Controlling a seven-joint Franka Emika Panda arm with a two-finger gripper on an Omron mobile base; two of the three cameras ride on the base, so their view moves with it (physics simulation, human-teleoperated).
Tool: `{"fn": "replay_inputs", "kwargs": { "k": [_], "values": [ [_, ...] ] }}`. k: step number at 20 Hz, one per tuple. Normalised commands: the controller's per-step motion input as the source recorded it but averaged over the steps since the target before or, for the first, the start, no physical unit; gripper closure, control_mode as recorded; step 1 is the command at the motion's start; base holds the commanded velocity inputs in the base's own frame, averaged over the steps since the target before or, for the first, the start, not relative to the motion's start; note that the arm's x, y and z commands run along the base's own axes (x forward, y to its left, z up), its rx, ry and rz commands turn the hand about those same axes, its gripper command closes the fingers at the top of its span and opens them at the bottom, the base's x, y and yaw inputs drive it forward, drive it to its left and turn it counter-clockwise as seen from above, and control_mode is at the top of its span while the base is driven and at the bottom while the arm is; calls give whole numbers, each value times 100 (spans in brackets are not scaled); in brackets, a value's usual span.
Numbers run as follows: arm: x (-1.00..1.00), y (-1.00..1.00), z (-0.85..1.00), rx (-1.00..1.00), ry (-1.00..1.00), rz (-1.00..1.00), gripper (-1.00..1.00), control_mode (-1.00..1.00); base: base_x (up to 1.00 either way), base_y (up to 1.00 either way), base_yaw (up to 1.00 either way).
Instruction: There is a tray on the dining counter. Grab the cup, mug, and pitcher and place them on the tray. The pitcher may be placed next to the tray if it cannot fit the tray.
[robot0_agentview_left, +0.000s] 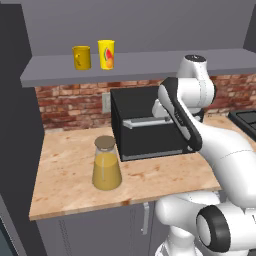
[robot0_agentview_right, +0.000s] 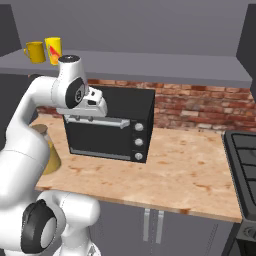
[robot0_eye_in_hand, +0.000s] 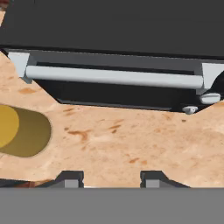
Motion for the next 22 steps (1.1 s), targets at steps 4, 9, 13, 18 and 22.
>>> {"fn": "replay_inputs", "kwargs": {
  "k": [4,9,13,18,22],
  "values": [
    [0,0,0,4,0,0,-100,-100,0,0,0],
    [0,0,4,13,0,0,-100,-100,0,0,0],
    [0,0,15,19,0,0,-100,-100,0,0,0],
    [0,0,17,21,0,0,-100,-100,0,0,0],
    [0,0,15,22,0,0,-100,-100,0,0,0]
  ]
}}
